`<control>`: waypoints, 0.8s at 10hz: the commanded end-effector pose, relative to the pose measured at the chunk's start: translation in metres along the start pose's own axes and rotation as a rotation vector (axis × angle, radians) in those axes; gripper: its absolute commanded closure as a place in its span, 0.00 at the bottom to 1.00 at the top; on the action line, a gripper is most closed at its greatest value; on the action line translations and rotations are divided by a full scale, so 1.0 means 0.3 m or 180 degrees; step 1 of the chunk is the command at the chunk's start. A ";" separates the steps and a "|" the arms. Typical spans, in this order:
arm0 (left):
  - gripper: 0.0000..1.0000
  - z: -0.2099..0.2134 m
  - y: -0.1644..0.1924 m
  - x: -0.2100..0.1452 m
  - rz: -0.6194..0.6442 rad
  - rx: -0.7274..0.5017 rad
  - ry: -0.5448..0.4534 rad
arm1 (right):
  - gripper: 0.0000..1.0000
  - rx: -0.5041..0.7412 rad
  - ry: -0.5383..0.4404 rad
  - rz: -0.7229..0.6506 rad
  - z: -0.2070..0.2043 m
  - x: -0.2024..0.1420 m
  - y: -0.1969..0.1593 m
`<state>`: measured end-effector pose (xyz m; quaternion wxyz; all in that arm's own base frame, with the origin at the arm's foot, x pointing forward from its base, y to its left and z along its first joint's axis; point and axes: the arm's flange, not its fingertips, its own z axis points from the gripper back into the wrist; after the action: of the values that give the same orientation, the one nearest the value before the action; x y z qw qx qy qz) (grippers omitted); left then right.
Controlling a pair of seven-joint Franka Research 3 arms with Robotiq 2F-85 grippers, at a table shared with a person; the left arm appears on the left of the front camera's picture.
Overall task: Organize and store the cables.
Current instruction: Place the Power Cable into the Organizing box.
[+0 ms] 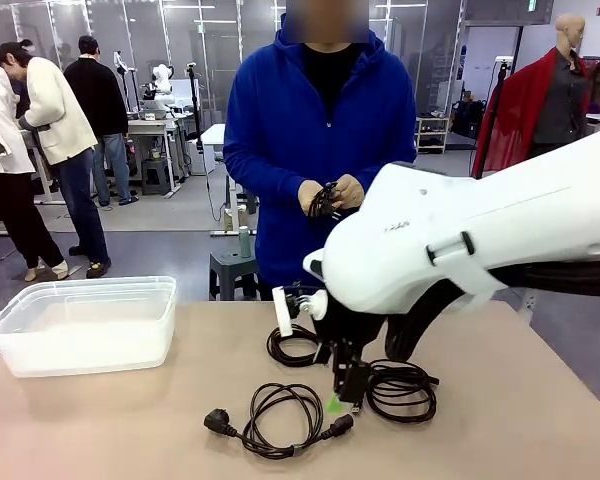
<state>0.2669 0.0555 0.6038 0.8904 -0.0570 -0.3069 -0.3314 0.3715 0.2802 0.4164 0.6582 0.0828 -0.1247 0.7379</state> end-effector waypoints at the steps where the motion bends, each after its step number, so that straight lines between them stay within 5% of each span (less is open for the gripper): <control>1: 0.00 -0.010 -0.048 0.025 -0.0145 0.0008 0.0031 | 0.00 -0.0036 -0.0132 -0.0067 0.041 -0.082 0.024; 8: 0.00 -0.235 -0.421 0.326 -0.1017 -0.0305 0.0229 | 0.00 -0.0439 -0.0610 -0.0381 0.306 -0.362 0.088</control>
<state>0.2695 -0.1015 0.5844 0.8382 -0.0366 -0.2547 -0.4808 0.3631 0.1621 0.4758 0.6966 0.1026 -0.2152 0.6767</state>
